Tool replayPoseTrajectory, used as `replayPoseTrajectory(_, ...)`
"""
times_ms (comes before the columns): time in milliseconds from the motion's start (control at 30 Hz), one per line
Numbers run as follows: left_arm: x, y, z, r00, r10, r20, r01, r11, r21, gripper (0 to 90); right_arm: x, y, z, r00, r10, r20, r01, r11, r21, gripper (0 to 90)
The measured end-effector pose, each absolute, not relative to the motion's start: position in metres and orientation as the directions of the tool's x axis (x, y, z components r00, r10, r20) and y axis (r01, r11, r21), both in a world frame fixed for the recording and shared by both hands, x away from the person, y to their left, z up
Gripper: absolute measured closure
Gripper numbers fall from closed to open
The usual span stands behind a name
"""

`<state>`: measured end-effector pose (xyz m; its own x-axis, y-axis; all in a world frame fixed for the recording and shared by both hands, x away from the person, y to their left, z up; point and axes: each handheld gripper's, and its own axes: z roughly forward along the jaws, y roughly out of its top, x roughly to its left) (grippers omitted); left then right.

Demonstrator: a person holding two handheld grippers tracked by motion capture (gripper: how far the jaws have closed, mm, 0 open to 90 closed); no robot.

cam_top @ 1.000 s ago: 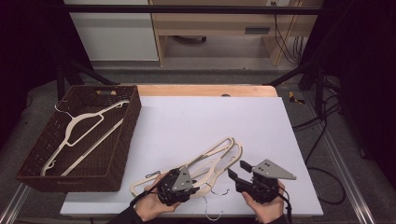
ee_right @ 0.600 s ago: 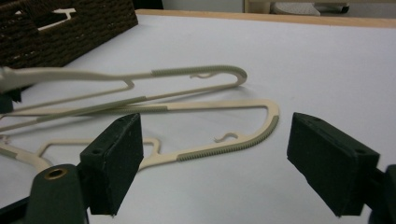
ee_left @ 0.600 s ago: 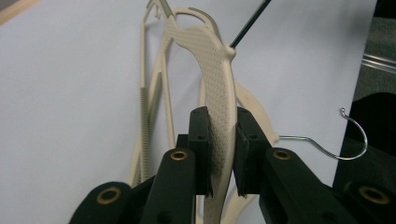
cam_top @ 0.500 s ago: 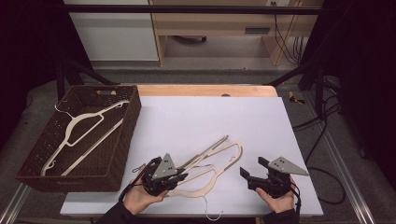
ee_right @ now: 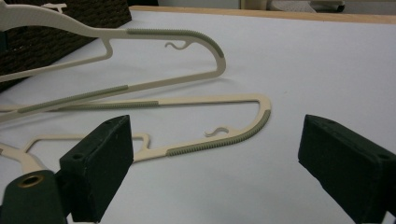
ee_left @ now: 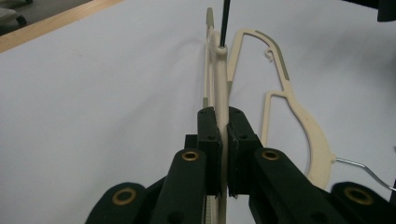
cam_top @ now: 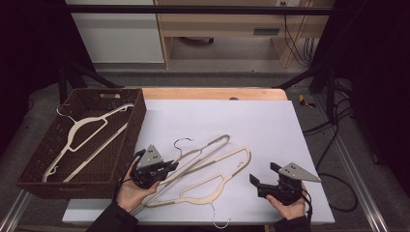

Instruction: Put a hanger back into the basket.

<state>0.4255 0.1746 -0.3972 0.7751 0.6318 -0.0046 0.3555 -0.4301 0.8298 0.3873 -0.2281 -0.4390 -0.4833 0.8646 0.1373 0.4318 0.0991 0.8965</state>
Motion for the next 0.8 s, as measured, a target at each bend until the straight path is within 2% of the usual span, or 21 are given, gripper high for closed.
replayPoseTrajectory(233, 0.416, 0.182, -0.378, 0.781, 0.625, -0.017, 0.329, -0.388, 0.861, 85.9, 0.386, -0.229, -0.437, -0.486, 0.865, 0.126, 0.424, 0.107, 0.899, 7.3)
replayPoseTrajectory(500, 0.399, 0.204, -0.339, 0.791, 0.611, -0.027, 0.271, -0.311, 0.911, 85.8, 0.385, -0.234, -0.433, -0.480, 0.869, 0.118, 0.402, 0.098, 0.910, 5.9)
replayPoseTrajectory(800, 0.397, 0.227, -0.292, 0.788, 0.615, -0.020, 0.225, -0.258, 0.940, 85.9, 0.382, -0.235, -0.426, -0.507, 0.856, 0.097, 0.364, 0.111, 0.925, 4.8)
